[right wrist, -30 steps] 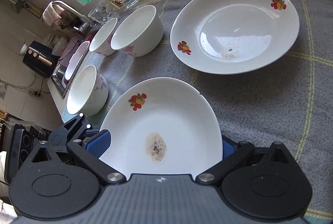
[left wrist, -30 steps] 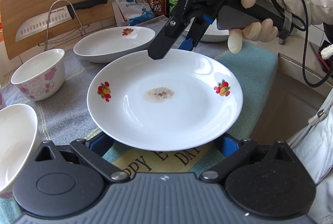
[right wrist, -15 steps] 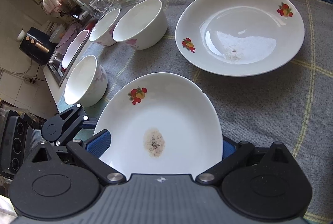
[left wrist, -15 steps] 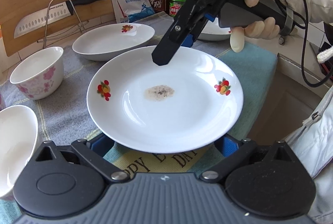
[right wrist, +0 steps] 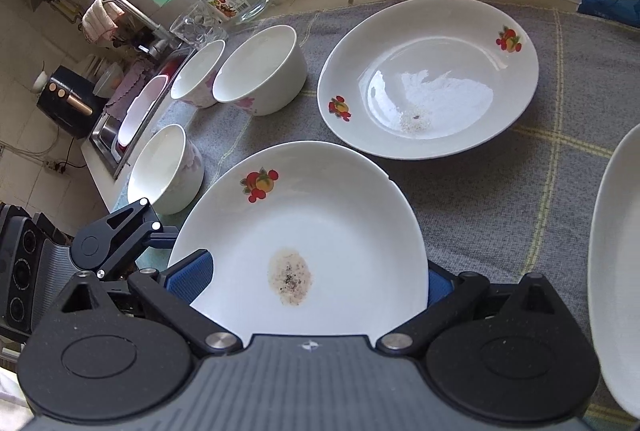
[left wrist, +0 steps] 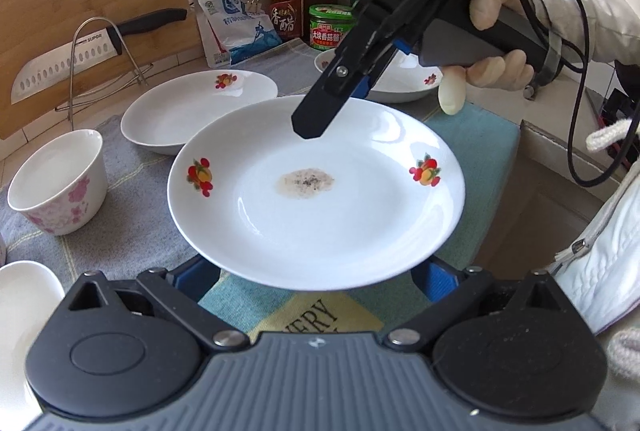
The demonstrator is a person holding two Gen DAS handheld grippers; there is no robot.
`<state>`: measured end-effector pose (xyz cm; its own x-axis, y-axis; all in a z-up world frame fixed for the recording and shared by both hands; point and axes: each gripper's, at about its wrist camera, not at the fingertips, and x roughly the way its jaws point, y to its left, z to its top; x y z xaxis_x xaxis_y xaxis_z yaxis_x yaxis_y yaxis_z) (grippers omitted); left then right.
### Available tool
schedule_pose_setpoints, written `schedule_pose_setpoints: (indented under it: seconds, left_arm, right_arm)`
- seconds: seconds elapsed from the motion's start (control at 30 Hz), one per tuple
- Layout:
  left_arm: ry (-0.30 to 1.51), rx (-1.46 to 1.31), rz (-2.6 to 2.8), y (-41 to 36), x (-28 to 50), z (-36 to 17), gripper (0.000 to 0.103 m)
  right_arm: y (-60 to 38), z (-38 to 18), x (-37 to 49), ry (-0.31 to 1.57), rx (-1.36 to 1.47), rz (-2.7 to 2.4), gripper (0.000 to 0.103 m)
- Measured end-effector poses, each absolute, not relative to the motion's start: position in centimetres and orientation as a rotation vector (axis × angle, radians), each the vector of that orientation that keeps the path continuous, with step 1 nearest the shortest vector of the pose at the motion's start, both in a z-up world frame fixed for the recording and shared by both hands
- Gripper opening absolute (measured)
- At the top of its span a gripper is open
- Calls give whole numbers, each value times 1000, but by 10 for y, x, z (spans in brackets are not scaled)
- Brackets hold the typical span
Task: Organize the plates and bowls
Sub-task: 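Lift the stained plate with the right tool and carry it over the placed plate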
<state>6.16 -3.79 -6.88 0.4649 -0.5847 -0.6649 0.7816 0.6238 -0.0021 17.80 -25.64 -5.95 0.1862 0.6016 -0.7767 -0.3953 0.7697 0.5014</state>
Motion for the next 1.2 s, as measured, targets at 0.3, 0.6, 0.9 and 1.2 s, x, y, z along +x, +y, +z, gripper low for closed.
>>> schedule_pose_setpoints:
  seconds: [0.3,0.6,0.9,1.2]
  left_arm:
    - [655,349,-903,-73,73,-55,101]
    - [642,374,-961,-112,92,-52,101]
    - [645,381,-1003,-154,109,-54,101]
    - [657,396,-1029,-194,126,-57,101]
  right_arm:
    - [-295,-43,177,1142,215,659,103]
    - [-340,-33,180,1100,237,601,103]
    - [-385,-31,186,1082,257,554,103]
    - [-428,-35,196,1077,274,524,103]
